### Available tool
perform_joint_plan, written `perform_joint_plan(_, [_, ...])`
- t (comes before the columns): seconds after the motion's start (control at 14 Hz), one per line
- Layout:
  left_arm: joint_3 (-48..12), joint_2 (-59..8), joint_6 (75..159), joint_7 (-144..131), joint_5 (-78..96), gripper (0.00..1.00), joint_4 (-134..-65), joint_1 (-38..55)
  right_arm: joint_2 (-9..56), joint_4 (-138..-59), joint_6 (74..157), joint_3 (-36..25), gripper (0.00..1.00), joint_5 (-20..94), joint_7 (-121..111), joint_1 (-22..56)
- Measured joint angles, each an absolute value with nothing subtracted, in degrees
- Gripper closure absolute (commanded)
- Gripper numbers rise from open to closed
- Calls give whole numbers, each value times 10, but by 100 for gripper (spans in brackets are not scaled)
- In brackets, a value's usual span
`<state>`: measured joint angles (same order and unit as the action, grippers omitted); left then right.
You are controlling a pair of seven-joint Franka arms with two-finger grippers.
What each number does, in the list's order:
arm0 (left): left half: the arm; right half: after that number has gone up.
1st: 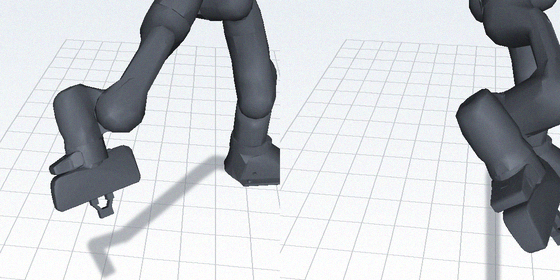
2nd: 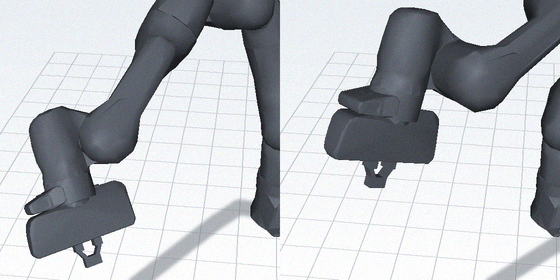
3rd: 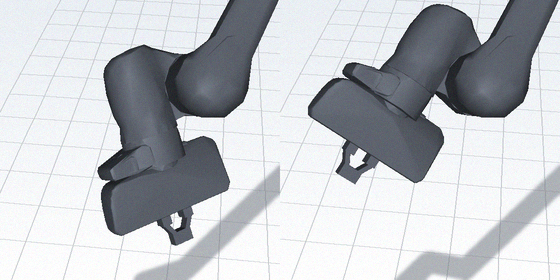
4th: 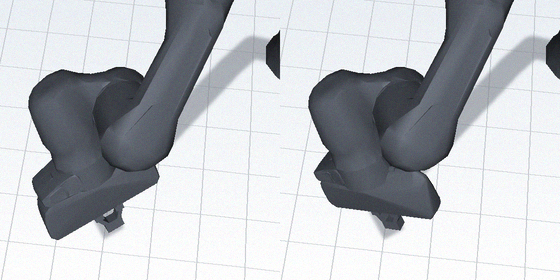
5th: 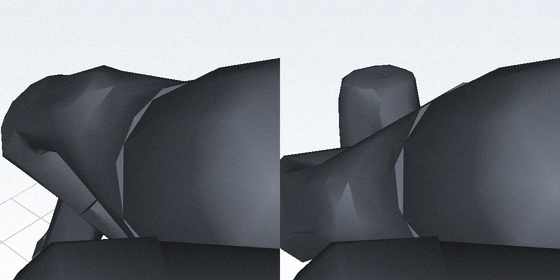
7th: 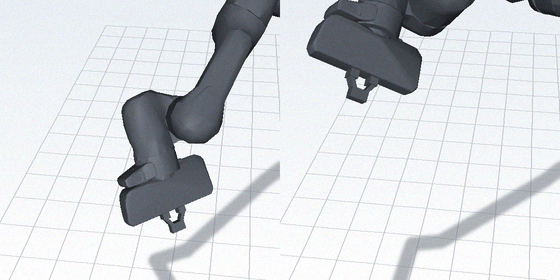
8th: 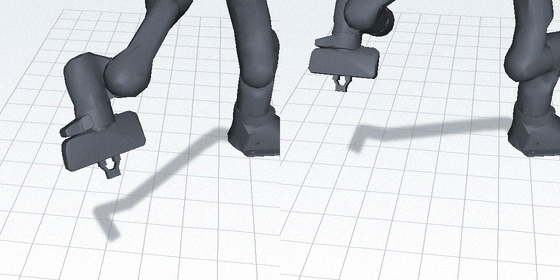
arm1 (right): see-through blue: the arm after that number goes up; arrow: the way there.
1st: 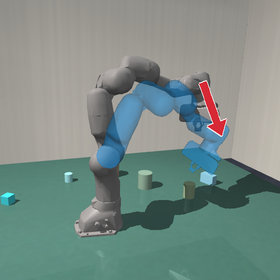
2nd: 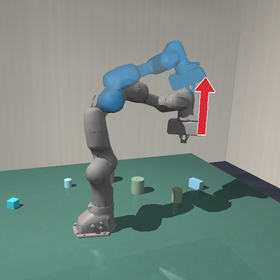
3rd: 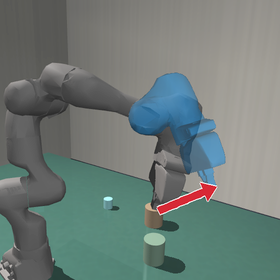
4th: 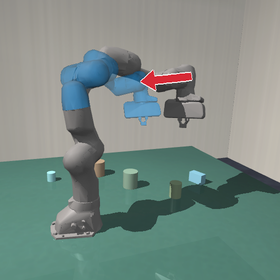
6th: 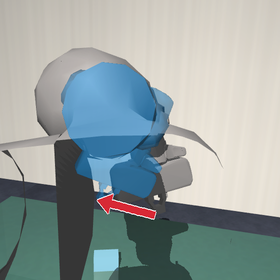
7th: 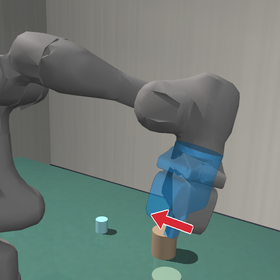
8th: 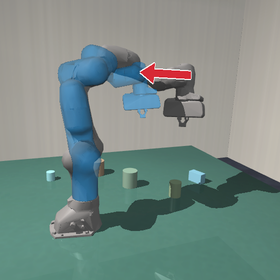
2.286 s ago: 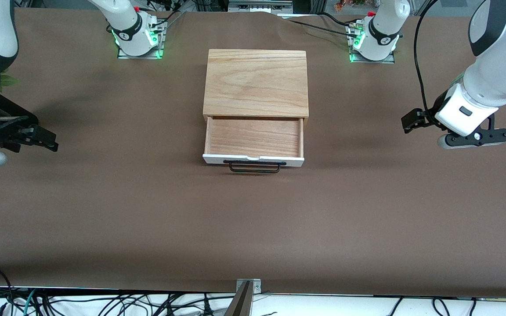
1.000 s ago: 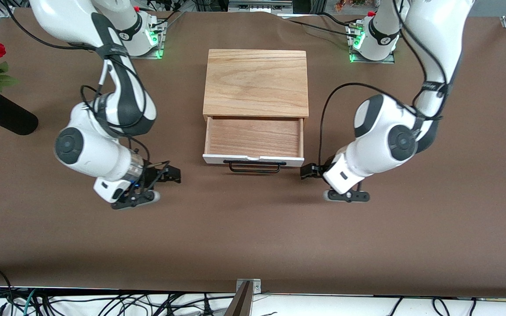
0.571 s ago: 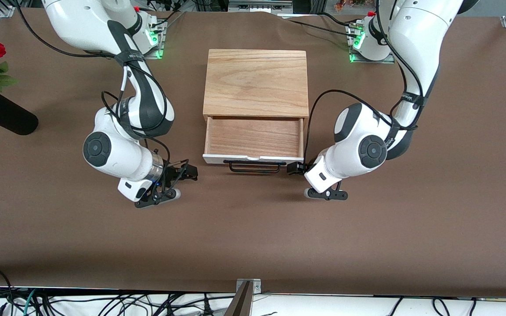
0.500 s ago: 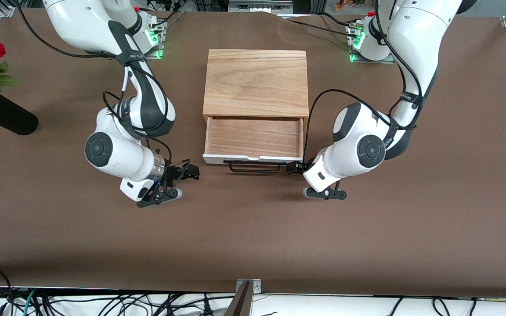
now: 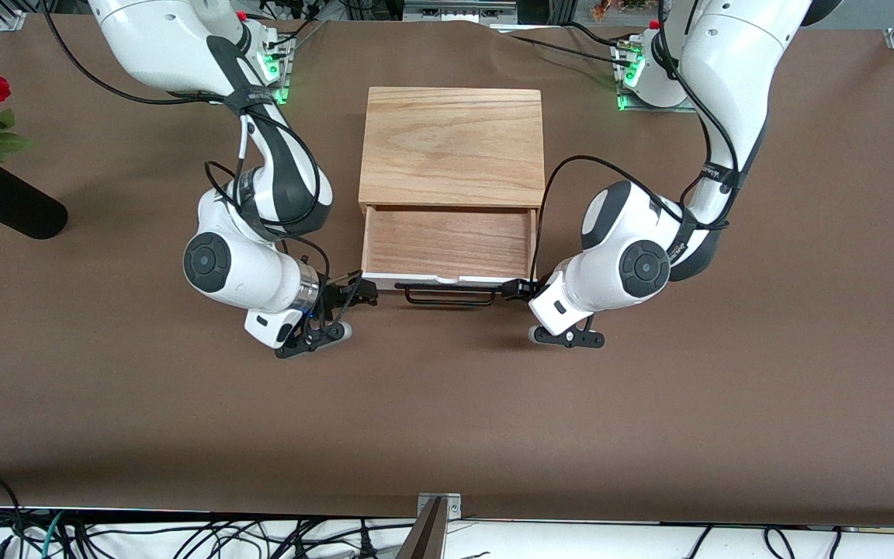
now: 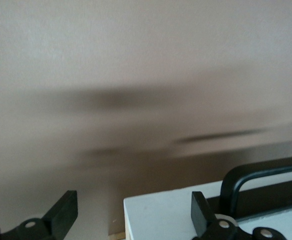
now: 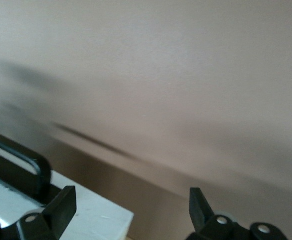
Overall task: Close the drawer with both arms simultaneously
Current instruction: 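Push the drawer front into the cabinet with both grippers together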
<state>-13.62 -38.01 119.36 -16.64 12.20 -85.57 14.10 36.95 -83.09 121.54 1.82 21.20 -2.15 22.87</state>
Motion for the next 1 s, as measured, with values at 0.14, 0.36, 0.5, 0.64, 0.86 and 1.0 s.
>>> perform_joint_plan(0.14, [-136,-380,1187,-167,122,0,-855,141,370,-831,1215,23,0,218,-22,236])
perform_joint_plan(0.36, [-135,-380,1172,-167,122,0,-852,140,372,-831,1215,24,0,218,-22,253])
perform_joint_plan(0.5, [-135,-380,1164,-167,122,0,-852,140,377,-832,1216,24,0,218,-21,259])
perform_joint_plan(0.64, [-135,-380,1161,-168,122,0,-851,141,380,-831,1216,24,0,219,-21,262])
perform_joint_plan(0.86, [-136,-380,1144,-168,122,0,-848,141,384,-832,1212,24,0,219,-21,270])
perform_joint_plan(1.0, [-137,-378,1117,-168,122,0,-847,141,384,-832,1192,24,0,221,-21,273])
